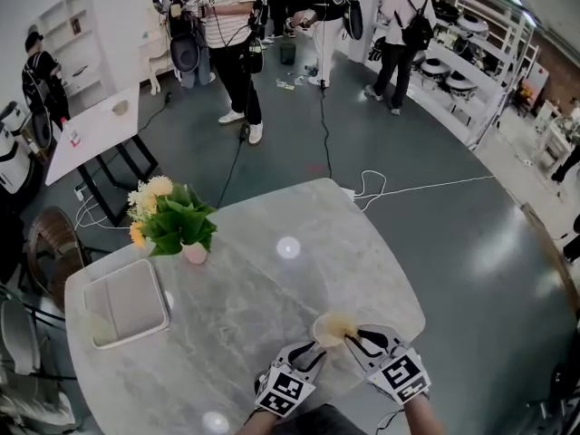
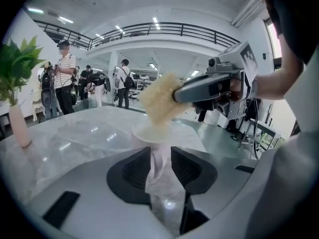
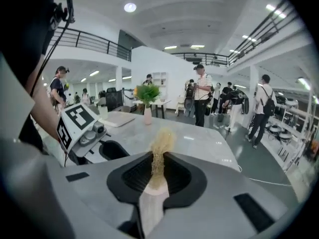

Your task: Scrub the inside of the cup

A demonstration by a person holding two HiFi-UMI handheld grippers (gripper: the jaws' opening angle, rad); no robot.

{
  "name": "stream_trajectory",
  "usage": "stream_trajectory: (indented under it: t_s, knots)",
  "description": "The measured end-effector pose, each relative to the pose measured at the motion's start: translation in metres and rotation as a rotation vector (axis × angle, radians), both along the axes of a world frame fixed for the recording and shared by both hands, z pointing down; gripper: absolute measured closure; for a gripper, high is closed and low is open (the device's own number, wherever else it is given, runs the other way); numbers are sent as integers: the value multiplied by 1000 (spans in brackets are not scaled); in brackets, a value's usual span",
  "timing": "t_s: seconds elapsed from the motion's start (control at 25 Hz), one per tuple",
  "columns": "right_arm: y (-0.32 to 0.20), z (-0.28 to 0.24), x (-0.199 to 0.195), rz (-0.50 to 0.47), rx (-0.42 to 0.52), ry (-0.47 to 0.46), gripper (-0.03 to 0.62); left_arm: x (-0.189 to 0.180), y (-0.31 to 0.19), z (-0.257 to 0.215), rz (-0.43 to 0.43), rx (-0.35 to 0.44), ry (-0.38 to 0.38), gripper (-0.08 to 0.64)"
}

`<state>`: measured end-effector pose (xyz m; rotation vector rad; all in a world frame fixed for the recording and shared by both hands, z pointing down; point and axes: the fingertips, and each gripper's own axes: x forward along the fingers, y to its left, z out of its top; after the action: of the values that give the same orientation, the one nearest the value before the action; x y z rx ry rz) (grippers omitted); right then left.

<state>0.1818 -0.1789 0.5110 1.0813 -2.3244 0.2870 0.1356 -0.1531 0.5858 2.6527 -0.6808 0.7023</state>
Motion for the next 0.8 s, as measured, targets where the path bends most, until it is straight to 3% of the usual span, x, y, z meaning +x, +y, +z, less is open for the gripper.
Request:
stream_trajectory:
  t_s: [0.12,0.4,0.56,0.8]
  knots:
    - [-1,18,-5,-59,-62,121,532,1,-6,-1,-26,18,7,425]
    - [0,40,-9,-119,-186,213,532,-1,-8,0,-34,32,-2,495]
    - [-5,43,-15,-235,-205,348,532,0,-6,-1,-26,31,-2,499]
    - [-2,73,-27,-443,-310,573,532,4,-2,-2,-3,42,-4,499]
